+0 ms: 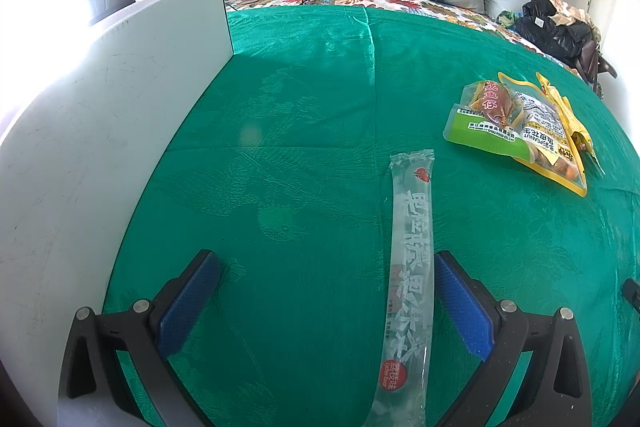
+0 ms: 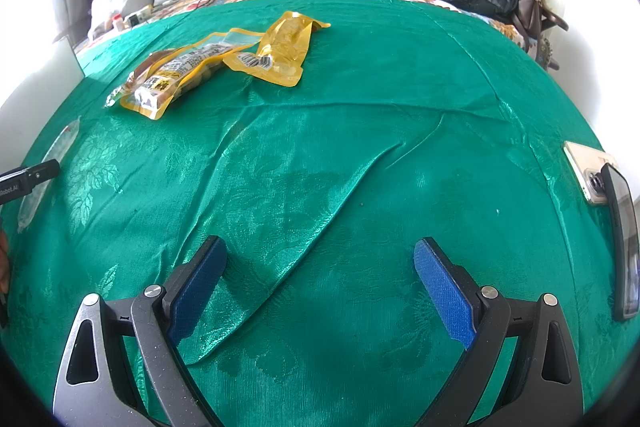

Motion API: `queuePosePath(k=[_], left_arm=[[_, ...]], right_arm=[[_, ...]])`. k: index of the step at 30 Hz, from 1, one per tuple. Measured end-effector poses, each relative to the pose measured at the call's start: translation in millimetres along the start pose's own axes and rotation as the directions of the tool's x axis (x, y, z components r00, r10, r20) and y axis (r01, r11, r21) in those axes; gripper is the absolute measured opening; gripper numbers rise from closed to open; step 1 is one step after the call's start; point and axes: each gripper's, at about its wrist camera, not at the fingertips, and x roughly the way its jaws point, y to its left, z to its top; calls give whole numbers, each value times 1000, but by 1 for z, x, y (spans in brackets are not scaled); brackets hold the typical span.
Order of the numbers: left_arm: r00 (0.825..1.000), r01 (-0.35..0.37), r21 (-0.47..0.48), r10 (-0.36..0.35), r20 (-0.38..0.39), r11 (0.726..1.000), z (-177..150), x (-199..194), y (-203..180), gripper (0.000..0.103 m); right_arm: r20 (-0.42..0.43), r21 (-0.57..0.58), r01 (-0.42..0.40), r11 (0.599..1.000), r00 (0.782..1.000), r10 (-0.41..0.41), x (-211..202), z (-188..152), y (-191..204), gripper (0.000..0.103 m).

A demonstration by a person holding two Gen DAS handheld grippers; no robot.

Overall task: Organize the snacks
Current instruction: 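Lower the open left tool around the clear ice-pop tube, then move the right tool over the yellow vacuum-packed sausage and lower around it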

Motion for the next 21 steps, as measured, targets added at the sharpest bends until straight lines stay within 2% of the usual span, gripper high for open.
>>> queuePosePath(k=[5,7,10,12,16,21], left_arm=[[1000,-1,0,1,0,1000,0,0,0,103],[1000,2,-1,-2,0,1000,0,0,0,103],[1000,1,-1,-1,0,1000,0,0,0,103],[1000,1,-1,-1,0,1000,0,0,0,103],[1000,1,-1,-1,0,1000,0,0,0,103],[1000,2,-2,-2,1,1000,0,0,0,103]], right_arm=[[2,38,15,999,1000,-15,-2,-3,-1,96],[11,90,-23,996,1000,22,-4,2,-6,95],[86,171,-36,985,996,21,-9,36,-18,95],[112,184,-77,980,992,57,-3,72,-19,95],[15,174,-127,977,992,126,43,135,-3,94],[-129,63,-65,996,989,72,103,162,32,93]])
